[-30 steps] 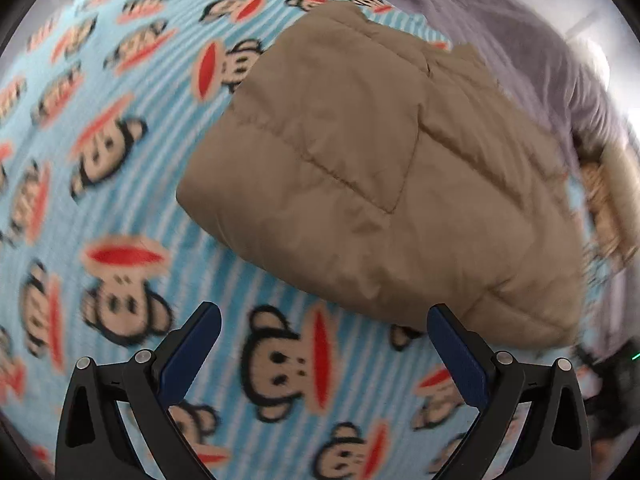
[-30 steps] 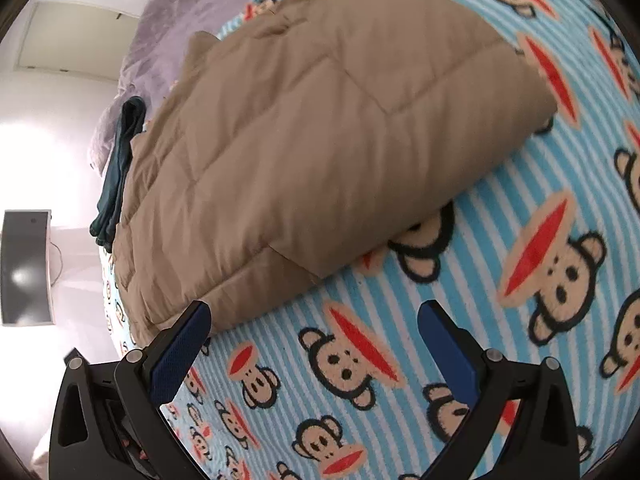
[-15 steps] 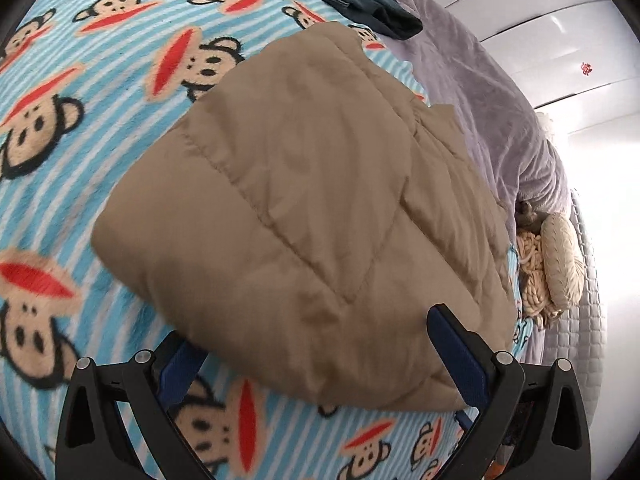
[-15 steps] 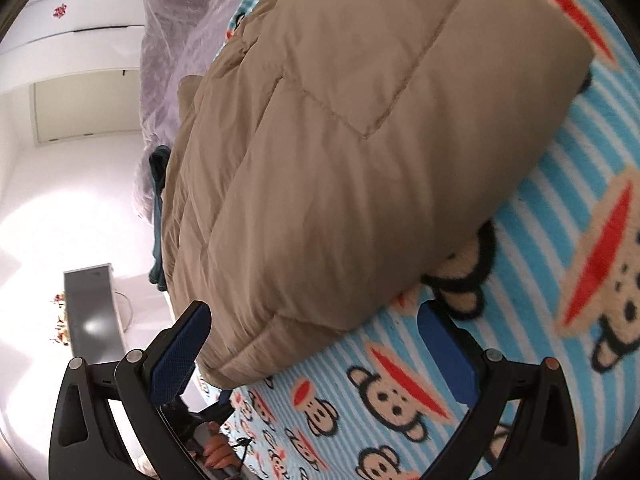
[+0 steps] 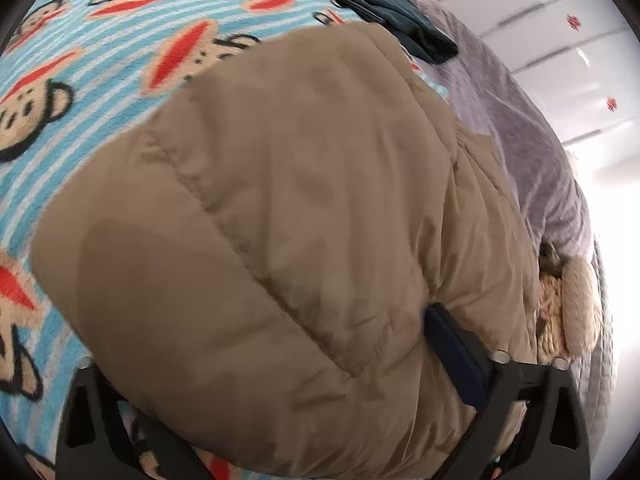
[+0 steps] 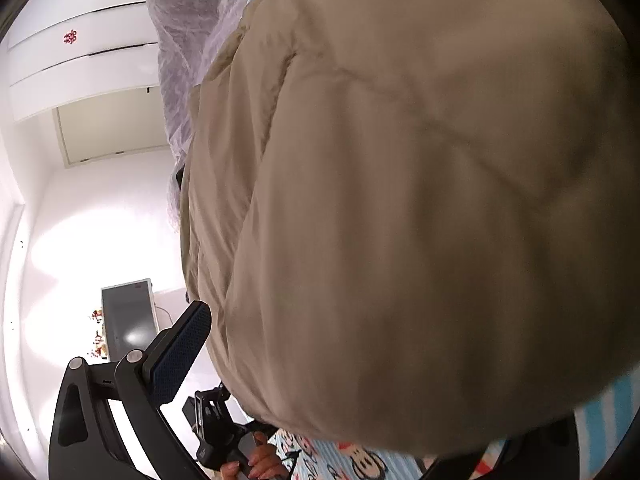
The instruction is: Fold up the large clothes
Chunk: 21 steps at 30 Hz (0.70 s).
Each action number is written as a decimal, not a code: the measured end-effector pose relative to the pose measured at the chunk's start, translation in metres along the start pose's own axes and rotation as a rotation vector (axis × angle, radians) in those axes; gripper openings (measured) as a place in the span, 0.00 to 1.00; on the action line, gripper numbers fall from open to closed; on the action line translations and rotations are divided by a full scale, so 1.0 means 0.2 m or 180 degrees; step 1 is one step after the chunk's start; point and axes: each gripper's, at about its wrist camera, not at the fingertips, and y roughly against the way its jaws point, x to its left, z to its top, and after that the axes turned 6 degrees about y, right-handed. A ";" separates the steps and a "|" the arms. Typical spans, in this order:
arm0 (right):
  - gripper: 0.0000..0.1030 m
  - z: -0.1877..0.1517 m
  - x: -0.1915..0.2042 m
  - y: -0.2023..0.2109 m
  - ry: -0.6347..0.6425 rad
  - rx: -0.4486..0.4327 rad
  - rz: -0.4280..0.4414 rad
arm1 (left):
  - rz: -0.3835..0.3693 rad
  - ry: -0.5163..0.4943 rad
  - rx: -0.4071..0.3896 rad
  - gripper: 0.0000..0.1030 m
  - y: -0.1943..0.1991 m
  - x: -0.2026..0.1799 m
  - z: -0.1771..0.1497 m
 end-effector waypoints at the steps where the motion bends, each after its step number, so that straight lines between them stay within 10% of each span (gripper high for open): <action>1: 0.98 0.00 0.00 0.00 -0.0033 -0.0012 -0.0008 | -0.0065 0.0024 0.0015 0.50 0.01 0.00 0.01; 4: 0.49 -0.01 -0.04 0.03 -0.0211 0.0006 -0.0041 | -0.0194 -0.0049 0.0002 0.24 0.07 -0.03 0.01; 7: 0.31 -0.01 -0.01 0.06 -0.0127 0.0023 -0.0020 | -0.0252 -0.0300 -0.0078 0.19 0.17 -0.09 0.00; 21: 0.25 -0.29 0.03 0.35 0.0285 0.0312 -0.0041 | -0.0349 -0.0664 0.0218 0.18 0.61 0.12 -0.29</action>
